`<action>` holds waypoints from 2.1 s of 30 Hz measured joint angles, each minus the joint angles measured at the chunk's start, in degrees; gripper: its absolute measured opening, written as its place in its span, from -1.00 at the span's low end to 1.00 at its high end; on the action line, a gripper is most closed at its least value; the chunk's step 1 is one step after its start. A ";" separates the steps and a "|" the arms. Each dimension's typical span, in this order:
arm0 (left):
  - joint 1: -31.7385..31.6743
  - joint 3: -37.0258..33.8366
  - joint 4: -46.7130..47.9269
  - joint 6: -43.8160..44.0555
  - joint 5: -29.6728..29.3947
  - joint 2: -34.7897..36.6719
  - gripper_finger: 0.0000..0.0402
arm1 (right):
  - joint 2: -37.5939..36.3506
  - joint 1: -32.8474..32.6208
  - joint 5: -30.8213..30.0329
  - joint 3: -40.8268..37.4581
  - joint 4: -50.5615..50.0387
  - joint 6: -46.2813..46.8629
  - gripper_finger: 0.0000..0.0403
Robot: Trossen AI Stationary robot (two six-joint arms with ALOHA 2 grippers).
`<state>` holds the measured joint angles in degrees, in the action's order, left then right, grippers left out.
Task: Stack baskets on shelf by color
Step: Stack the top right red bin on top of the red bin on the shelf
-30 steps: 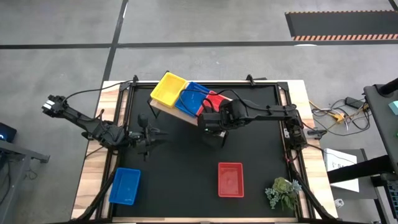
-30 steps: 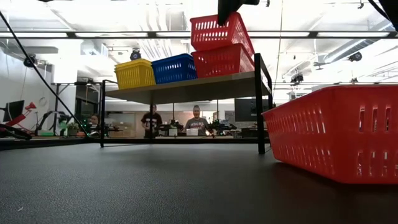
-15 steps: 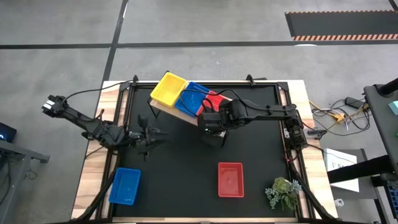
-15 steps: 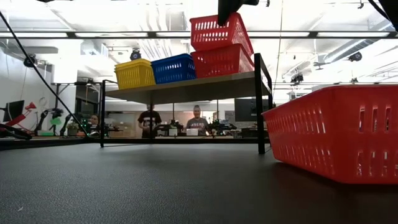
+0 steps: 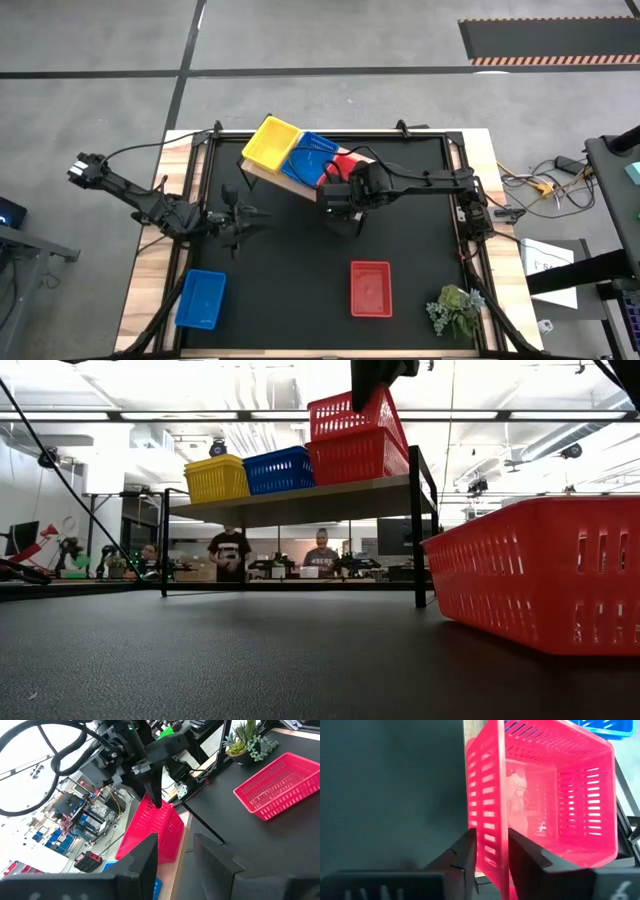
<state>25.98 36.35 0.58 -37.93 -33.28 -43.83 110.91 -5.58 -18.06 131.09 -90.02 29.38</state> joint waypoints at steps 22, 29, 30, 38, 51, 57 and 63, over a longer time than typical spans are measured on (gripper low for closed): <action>0.00 -0.02 0.02 0.00 0.00 0.00 -0.46 | -2.30 0.00 -1.37 2.73 0.70 -0.73 -0.39; 0.00 -0.02 0.02 0.00 0.00 0.00 -0.46 | -2.38 0.00 -4.48 2.73 5.24 -4.97 -0.50; 0.00 -0.02 0.02 0.00 0.00 0.00 -0.46 | -2.38 0.02 -4.48 2.73 6.31 -5.81 -0.53; 0.00 -0.02 0.02 0.00 0.00 0.00 -0.46 | -2.14 0.40 -4.48 2.73 9.06 -9.92 -0.92; 0.00 -0.06 0.02 0.00 0.00 0.00 -0.46 | -2.14 1.51 -4.49 -1.00 10.16 -10.09 -0.96; 0.00 -0.07 0.02 -0.01 0.00 0.00 -0.46 | -2.03 1.68 -4.48 -2.25 11.12 -10.11 -0.96; -0.02 -0.08 0.04 0.00 0.00 0.00 -0.46 | -2.05 1.66 -4.48 -1.49 11.12 -10.43 -0.96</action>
<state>25.96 36.27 0.62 -37.93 -33.28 -43.84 108.86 -3.92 -22.55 129.60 -78.90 18.95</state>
